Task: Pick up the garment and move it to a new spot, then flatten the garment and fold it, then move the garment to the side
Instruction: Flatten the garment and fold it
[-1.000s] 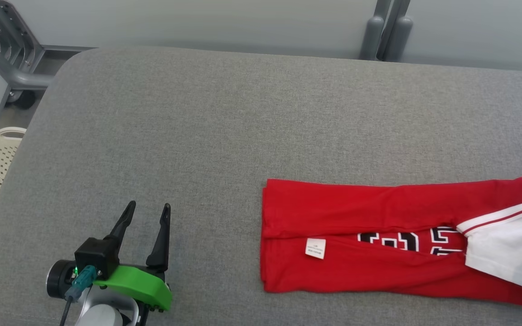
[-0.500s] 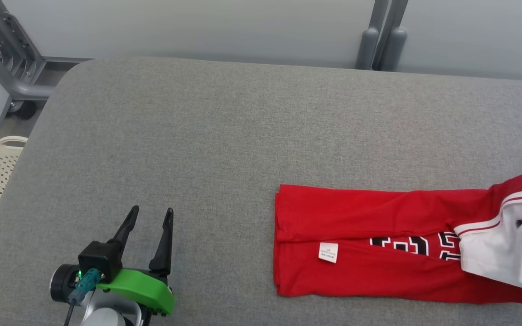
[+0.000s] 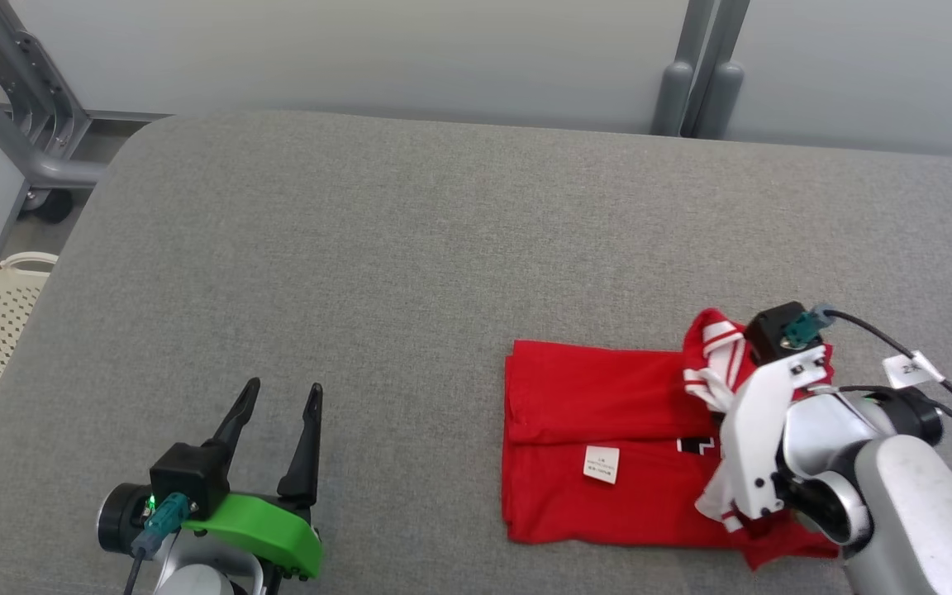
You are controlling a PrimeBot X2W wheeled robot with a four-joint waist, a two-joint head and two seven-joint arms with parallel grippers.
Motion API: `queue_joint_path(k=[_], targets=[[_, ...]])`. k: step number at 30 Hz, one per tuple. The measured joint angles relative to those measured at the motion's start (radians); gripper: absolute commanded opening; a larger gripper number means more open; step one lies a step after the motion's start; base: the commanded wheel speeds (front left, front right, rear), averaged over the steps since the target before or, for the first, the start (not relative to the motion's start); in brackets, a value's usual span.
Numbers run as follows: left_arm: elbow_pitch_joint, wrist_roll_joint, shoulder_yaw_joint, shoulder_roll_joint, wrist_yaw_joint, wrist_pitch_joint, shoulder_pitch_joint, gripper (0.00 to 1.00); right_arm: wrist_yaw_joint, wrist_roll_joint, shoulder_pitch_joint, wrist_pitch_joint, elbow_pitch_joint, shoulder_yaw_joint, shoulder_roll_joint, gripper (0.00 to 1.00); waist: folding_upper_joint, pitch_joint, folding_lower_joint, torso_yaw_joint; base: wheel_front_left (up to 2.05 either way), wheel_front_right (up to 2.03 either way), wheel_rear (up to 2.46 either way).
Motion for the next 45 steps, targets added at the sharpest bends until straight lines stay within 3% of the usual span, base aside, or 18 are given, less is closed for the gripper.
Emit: queue_joint_path(k=[10, 32, 33, 34, 45], targets=[[0.010, 0.002, -0.011, -0.001, -0.011, 0.000, -0.003, 1.00, 0.000, 0.047, -0.151, -0.079, 0.230, 0.187, 0.091, 0.00, 0.0000, -0.001, 0.0000, 0.032, 0.00, 0.00, 0.00], [0.024, 0.010, -0.012, -0.026, -0.022, 0.000, -0.028, 1.00, 0.000, 0.093, -0.290, -0.192, 0.460, 0.311, 0.156, 0.00, 0.0000, 0.024, 0.0000, 0.073, 0.00, 0.00, 0.00], [0.025, 0.010, -0.011, -0.026, -0.023, 0.000, -0.028, 1.00, 0.000, 0.094, -0.293, -0.199, 0.463, 0.318, 0.156, 0.35, 0.0000, 0.024, 0.0000, 0.074, 0.00, 0.00, 0.00], [0.026, 0.010, -0.010, -0.026, -0.023, 0.000, -0.028, 1.00, 0.000, 0.096, -0.296, -0.205, 0.466, 0.323, 0.155, 1.00, 0.0000, 0.023, 0.0000, 0.075, 0.00, 0.00, 0.00], [0.028, 0.011, 0.009, -0.026, -0.023, 0.000, -0.024, 1.00, 0.000, 0.200, -0.320, -0.289, 0.379, 0.313, 0.153, 1.00, 0.0000, -0.003, 0.0000, 0.052, 0.00, 0.00, 0.00]])
